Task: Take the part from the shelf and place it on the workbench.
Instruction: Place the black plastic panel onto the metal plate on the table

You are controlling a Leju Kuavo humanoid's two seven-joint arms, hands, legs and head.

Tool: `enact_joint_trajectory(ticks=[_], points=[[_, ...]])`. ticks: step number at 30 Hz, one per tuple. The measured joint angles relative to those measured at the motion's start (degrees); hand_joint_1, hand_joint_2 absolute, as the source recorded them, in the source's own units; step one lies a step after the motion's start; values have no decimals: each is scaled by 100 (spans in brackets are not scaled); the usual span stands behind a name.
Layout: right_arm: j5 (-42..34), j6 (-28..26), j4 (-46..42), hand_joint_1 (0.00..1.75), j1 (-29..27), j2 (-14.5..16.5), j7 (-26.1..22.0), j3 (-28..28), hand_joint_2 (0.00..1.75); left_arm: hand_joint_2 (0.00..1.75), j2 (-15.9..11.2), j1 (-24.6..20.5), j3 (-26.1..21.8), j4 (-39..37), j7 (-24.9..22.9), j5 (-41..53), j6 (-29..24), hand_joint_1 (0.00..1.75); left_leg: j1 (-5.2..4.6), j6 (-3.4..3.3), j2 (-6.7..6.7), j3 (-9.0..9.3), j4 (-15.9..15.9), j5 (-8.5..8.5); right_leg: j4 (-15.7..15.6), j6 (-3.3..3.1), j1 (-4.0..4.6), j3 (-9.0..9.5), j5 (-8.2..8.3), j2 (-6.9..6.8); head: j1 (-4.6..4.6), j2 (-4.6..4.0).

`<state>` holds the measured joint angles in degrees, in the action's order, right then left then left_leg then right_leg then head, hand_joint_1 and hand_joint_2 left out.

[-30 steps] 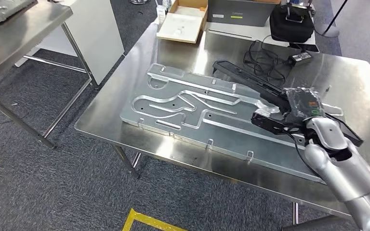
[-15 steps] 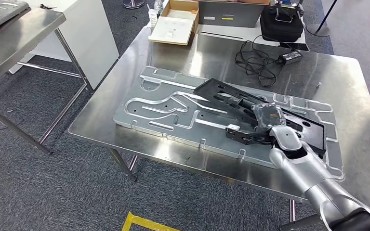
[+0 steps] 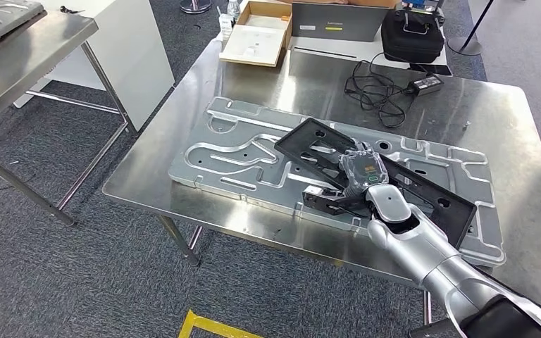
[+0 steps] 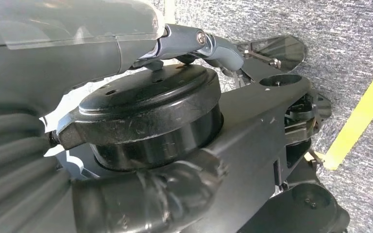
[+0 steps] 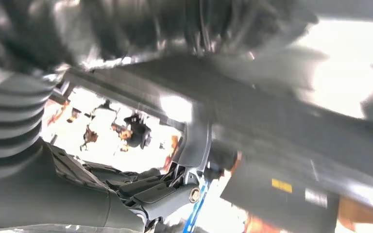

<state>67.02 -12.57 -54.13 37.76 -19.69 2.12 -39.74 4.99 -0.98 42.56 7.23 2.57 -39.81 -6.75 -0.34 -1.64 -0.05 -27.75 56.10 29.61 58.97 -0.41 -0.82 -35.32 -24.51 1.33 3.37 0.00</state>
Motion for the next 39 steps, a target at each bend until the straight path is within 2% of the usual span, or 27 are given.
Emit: enact_joint_trajectory(ticks=[7, 16, 26, 28, 30, 32, 34, 35, 36, 37, 39], points=[[425, 38, -1161, 0, 44, 21, 409, -80, 0, 0, -4, -3, -6, 0, 3, -33, 32, 0, -3, 0, -20, 0, 1, -1, 0, 7, 5, -2, -5, -19, 0, 0], [640, -160, -1857, 0, 4, 28, 398, -132, 0, 0, -3, -1, -7, 0, 7, -44, 37, 0, -16, -1, -23, -4, 6, -1, -1, 8, 4, -2, -6, -23, 0, 0], [386, -472, -3025, 0, -374, 54, -220, -429, 0, 0, -3, -5, -7, 0, 0, 58, 22, 0, -24, -15, -27, -20, 28, 11, -15, 31, -14, 0, -7, -28, -1, 0], [370, -576, -3300, 0, -432, 102, -291, -565, 87, 0, -3, -10, -7, 0, -8, 74, 17, 0, -41, -71, -28, -29, 24, 1, -59, 74, -40, 12, 20, -25, -1, 0], [353, -618, -3565, 0, -455, 167, -292, -697, 175, 0, 4, -12, -7, 1, -22, 78, 13, 0, -8, -140, -30, 37, -125, -90, -97, 129, -24, 24, 25, -36, 0, 0], [329, -621, -3769, 0, -461, 210, -286, -834, 175, 0, 11, -10, -7, 1, -38, 99, 4, 0, 48, -173, -37, 126, -289, -191, 190, 165, -13, -104, -166, -62, 4, 0], [353, -657, -3936, 0, -544, 243, -277, -1042, 175, 0, 14, -8, -7, 0, -42, 130, -4, 0, 66, -178, -80, 142, -310, -212, 909, 201, -49, -434, -494, -85, 7, 0], [397, -680, -4022, 0, -615, 256, -249, -1171, 175, 0, 14, -7, -7, 0, -34, 140, -7, 0, 73, -167, -120, 138, -290, -200, 1228, 223, -70, -591, -586, -92, 7, 0], [450, -699, -4103, 0, -685, 267, -200, -1297, 175, 0, 15, -7, -7, 0, -21, 143, -7, 0, 82, -148, -171, 135, -260, -179, 1383, 246, -92, -675, -580, -98, 6, 0], [489, -718, -4168, 0, -732, 275, -147, -1404, 175, 0, 15, -8, -7, 1, -4, 143, -7, 0, 96, -120, -226, 135, -221, -147, 1316, 269, -114, -653, -465, -99, 6, 0], [480, -768, -4269, 0, -760, 289, -69, -1569, 175, 0, 15, -14, -7, 2, 30, 144, -11, 0, 134, -35, -339, 135, -110, -48, 680, 318, -163, -345, -117, -26, 5, 0]])
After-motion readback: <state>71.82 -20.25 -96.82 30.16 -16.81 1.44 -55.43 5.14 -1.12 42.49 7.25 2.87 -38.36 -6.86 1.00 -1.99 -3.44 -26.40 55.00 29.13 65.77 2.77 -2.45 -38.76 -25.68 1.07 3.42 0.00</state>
